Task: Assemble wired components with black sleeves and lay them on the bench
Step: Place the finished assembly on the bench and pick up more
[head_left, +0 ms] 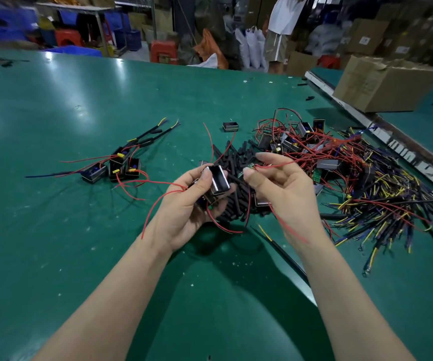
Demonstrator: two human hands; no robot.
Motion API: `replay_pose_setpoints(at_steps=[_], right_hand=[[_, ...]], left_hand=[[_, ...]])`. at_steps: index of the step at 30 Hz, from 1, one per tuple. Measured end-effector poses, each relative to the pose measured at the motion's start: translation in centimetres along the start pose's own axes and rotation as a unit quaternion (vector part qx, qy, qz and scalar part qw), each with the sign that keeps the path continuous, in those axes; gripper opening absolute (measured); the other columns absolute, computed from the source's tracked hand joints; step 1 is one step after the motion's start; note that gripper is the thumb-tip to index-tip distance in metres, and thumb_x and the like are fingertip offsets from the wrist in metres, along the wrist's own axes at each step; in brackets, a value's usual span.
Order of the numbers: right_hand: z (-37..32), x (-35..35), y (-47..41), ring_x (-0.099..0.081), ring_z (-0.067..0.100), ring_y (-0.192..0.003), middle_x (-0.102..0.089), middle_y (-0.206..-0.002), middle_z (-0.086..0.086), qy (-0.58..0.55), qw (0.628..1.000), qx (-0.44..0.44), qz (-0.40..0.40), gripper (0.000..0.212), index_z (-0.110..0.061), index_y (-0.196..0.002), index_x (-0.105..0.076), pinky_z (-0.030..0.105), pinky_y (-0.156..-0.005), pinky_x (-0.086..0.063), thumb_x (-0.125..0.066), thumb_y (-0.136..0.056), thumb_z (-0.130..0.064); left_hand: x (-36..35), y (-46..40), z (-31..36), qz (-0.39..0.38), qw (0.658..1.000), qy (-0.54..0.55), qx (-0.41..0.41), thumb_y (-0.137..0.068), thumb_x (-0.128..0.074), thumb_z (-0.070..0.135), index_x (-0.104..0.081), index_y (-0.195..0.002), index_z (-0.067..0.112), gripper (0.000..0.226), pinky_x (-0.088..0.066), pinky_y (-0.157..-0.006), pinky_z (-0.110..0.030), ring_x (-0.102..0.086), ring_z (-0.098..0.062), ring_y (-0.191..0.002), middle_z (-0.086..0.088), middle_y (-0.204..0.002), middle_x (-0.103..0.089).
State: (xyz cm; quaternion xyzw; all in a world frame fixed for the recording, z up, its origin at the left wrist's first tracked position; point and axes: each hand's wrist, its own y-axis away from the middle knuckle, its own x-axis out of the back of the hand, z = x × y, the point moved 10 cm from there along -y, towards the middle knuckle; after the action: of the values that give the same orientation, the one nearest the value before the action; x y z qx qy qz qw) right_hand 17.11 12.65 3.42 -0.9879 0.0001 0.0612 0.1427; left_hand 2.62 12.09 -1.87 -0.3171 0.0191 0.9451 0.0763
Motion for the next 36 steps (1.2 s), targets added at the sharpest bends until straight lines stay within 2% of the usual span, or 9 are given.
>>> replay_pose_setpoints(at_steps=[3, 7, 13, 18, 20, 26, 29, 33, 36], right_hand=[[0.1, -0.4, 0.1, -0.052, 0.001, -0.048, -0.063, -0.057, -0.009, 0.002, 1.000, -0.001, -0.004, 0.016, -0.014, -0.079, -0.060, 0.014, -0.046, -0.043, -0.073, -0.078, -0.004], [0.0, -2.0, 0.7, -0.051, 0.005, -0.054, -0.062, -0.058, -0.009, 0.042, 0.997, 0.044, -0.052, 0.009, -0.020, -0.074, -0.065, 0.016, -0.053, -0.041, -0.074, -0.077, -0.018], [0.4, -1.9, 0.7, -0.045, 0.002, -0.053, -0.057, -0.054, -0.013, 0.179, 0.980, 0.072, -0.053, 0.016, -0.031, -0.070, -0.066, 0.015, -0.054, -0.038, -0.067, -0.078, -0.046], [1.6, -3.1, 0.7, -0.060, -0.001, -0.073, -0.067, -0.080, -0.015, 0.206, 0.963, 0.016, -0.172, 0.020, -0.038, -0.093, -0.067, 0.018, -0.071, -0.047, -0.063, -0.092, -0.018], [1.2, -2.8, 0.6, -0.063, 0.004, -0.083, -0.066, -0.092, -0.008, 0.221, 0.962, 0.033, -0.157, 0.021, -0.034, -0.091, -0.067, 0.022, -0.080, -0.049, -0.069, -0.087, -0.015], [-0.4, -2.4, 0.9, -0.059, 0.000, -0.075, -0.062, -0.081, -0.011, 0.268, 0.953, 0.113, -0.087, 0.006, -0.017, -0.082, -0.070, 0.012, -0.071, -0.045, -0.075, -0.081, -0.014], [-0.9, -2.4, 1.0, -0.057, 0.002, -0.073, -0.060, -0.080, -0.007, 0.281, 0.948, 0.134, -0.072, 0.011, -0.021, -0.079, -0.067, 0.012, -0.069, -0.042, -0.075, -0.081, -0.014], [1.4, -2.5, 0.9, -0.057, 0.002, -0.066, -0.059, -0.083, -0.005, 0.152, 0.984, -0.002, -0.094, 0.023, -0.025, -0.095, -0.055, 0.017, -0.067, -0.047, -0.071, -0.084, -0.013], [2.8, -3.7, 1.3, -0.054, -0.002, -0.063, -0.060, -0.074, -0.009, 0.129, 0.977, -0.074, -0.154, 0.017, -0.023, -0.108, -0.058, 0.015, -0.066, -0.044, -0.061, -0.092, -0.018]], left_hand=[[0.1, 0.2, 0.1, 0.007, 0.999, -0.039, -0.011, -0.073, -0.064, 0.029, -0.060, -0.098, 0.023, 0.027, -0.053, -0.057, -0.023, -0.070, -0.019, -0.076, 0.001, -0.091, -0.072], [0.0, 0.3, -0.3, 0.003, 0.996, -0.091, -0.006, -0.067, -0.070, 0.037, -0.070, -0.090, 0.033, 0.024, -0.049, -0.054, -0.022, -0.063, -0.011, -0.069, 0.002, -0.086, -0.067], [0.0, 0.3, -1.2, 0.012, 0.992, -0.123, 0.024, -0.069, -0.067, 0.037, -0.067, -0.095, 0.022, 0.030, -0.047, -0.046, -0.014, -0.067, -0.009, -0.058, 0.002, -0.076, -0.071], [0.7, 0.1, -1.2, 0.041, 0.994, -0.099, 0.024, -0.070, -0.067, 0.036, -0.066, -0.090, 0.021, 0.025, -0.046, -0.043, -0.013, -0.065, -0.008, -0.055, 0.004, -0.069, -0.070], [0.8, 0.0, -1.1, 0.043, 0.994, -0.099, 0.021, -0.069, -0.067, 0.035, -0.066, -0.088, 0.022, 0.023, -0.046, -0.043, -0.014, -0.065, -0.007, -0.054, 0.003, -0.068, -0.069], [0.9, 0.0, -1.2, 0.042, 0.993, -0.109, 0.025, -0.067, -0.069, 0.037, -0.071, -0.075, 0.026, 0.014, -0.046, -0.043, -0.014, -0.066, -0.009, -0.054, 0.001, -0.070, -0.070], [0.7, 0.0, -1.2, 0.029, 0.992, -0.121, 0.031, -0.069, -0.068, 0.038, -0.070, -0.073, 0.025, 0.013, -0.045, -0.044, -0.014, -0.066, -0.010, -0.053, 0.001, -0.070, -0.070], [0.3, 0.0, -1.2, 0.011, 0.993, -0.118, 0.028, -0.070, -0.068, 0.036, -0.067, -0.079, 0.021, 0.018, -0.049, -0.049, -0.016, -0.066, -0.012, -0.058, -0.004, -0.073, -0.069], [0.2, 0.0, -1.1, 0.001, 0.994, -0.107, 0.024, -0.071, -0.068, 0.035, -0.068, -0.082, 0.020, 0.018, -0.050, -0.049, -0.015, -0.065, -0.012, -0.059, -0.003, -0.073, -0.069]])
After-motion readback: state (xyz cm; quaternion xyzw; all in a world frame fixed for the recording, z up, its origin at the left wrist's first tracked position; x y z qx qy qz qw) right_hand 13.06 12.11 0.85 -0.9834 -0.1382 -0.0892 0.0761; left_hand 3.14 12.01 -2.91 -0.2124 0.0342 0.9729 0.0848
